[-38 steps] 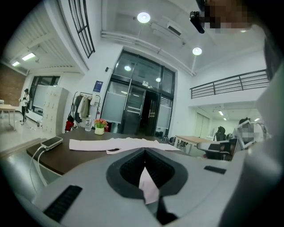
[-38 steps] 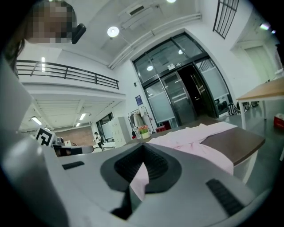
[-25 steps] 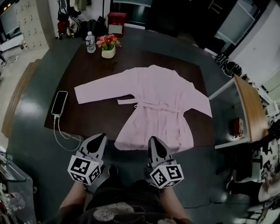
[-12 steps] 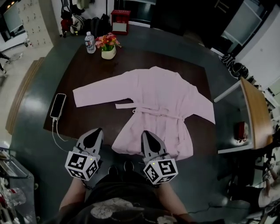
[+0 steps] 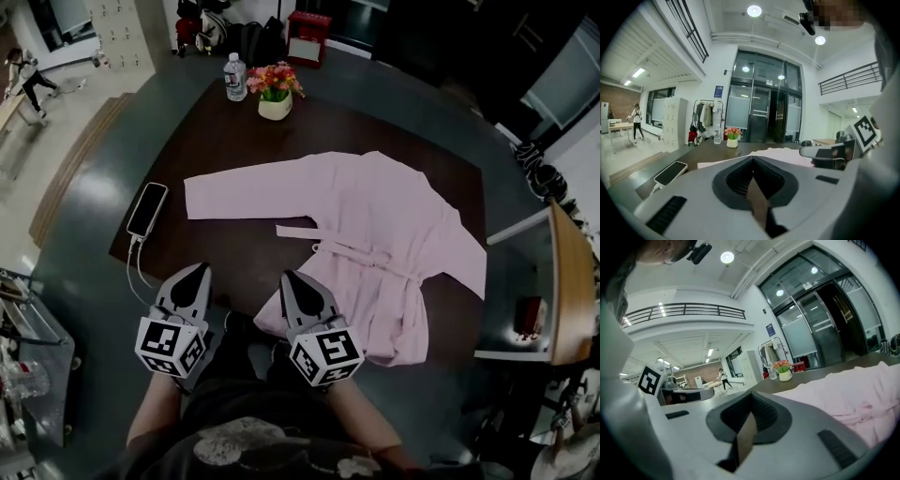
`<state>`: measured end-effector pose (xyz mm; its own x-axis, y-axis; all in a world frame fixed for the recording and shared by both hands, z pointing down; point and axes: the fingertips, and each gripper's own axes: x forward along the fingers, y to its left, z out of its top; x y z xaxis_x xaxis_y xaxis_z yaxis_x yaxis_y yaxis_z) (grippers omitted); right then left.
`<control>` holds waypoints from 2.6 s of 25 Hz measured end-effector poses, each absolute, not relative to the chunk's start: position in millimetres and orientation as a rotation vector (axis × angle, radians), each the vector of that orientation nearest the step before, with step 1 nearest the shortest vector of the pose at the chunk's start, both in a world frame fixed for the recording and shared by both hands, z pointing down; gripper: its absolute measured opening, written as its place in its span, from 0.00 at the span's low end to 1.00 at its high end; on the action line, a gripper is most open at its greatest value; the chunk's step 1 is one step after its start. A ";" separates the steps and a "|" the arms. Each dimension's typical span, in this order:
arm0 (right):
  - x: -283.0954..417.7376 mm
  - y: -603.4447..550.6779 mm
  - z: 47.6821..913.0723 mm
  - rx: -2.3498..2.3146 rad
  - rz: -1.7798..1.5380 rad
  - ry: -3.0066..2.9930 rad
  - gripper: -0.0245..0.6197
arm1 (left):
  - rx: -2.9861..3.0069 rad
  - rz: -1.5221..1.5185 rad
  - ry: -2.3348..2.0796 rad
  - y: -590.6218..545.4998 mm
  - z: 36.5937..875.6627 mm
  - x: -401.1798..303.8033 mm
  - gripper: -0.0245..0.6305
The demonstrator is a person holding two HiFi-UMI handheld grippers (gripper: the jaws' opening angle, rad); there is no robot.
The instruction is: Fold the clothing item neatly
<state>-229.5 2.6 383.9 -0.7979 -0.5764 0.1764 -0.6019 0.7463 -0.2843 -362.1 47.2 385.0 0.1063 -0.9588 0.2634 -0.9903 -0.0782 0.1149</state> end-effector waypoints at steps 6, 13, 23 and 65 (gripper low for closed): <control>-320.0 -6.9 388.5 0.849 0.489 -2.851 0.02 | 2.081 0.074 -1.874 20.2 399.0 -425.5 0.05; -422.1 -38.0 457.2 0.750 0.509 -2.654 0.03 | 2.035 0.241 -1.852 -11.1 449.9 -496.6 0.05; -524.1 -54.4 535.9 0.536 0.327 -2.449 0.14 | 1.932 0.255 -1.830 -29.7 491.0 -556.4 0.05; -164.5 -183.9 408.3 1.333 0.528 -2.483 0.06 | 2.209 0.308 -1.635 -106.8 450.9 -322.5 0.05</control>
